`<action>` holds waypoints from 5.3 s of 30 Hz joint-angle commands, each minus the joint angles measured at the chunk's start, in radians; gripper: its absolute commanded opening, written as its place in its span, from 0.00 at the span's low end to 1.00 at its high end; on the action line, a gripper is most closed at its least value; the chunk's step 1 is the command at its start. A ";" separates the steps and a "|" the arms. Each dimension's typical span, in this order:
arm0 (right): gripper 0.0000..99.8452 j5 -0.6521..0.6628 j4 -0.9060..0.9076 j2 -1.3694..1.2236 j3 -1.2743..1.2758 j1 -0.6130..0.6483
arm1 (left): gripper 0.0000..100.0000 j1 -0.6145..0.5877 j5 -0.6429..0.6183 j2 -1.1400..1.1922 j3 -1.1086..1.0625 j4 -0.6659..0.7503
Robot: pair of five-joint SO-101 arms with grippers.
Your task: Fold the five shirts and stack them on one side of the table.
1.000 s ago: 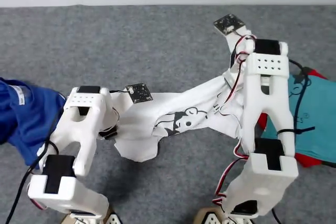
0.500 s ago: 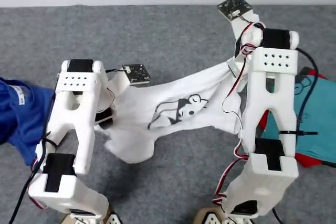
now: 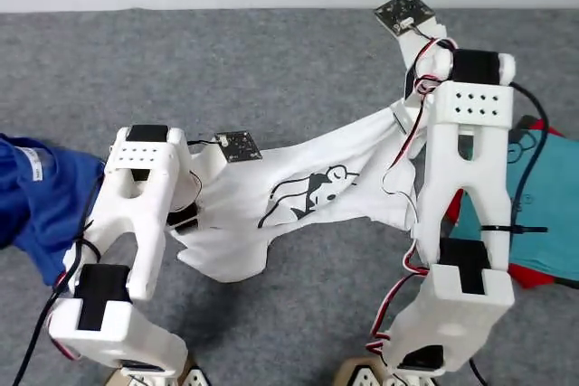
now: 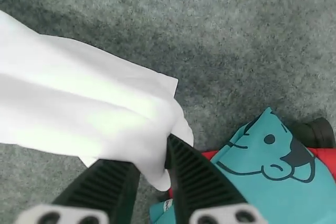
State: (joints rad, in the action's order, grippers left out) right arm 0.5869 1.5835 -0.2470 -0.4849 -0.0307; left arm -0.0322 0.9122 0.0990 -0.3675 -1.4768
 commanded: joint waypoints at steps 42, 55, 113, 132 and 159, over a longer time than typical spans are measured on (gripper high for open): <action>0.01 0.155 0.213 0.762 -0.130 -0.007 | 0.00 -0.031 -0.483 -0.224 1.914 -0.115; 0.01 0.236 0.214 0.995 -0.087 -0.077 | 0.00 -0.034 -0.353 -0.516 1.727 -0.247; 0.01 0.407 -0.553 -0.320 -0.199 0.108 | 0.00 -0.087 -0.316 0.081 0.605 0.505; 0.01 0.430 -0.053 -0.298 -0.215 0.013 | 0.00 0.066 -0.187 0.023 0.601 -0.279; 0.01 0.436 0.211 -0.211 -0.078 -0.031 | 0.00 0.144 -0.158 -0.493 -0.193 -0.281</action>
State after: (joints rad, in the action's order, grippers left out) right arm 1.0073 1.7538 -0.5171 -0.5861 -0.0445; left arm 0.1028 0.7403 -0.3460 -0.5086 -1.7238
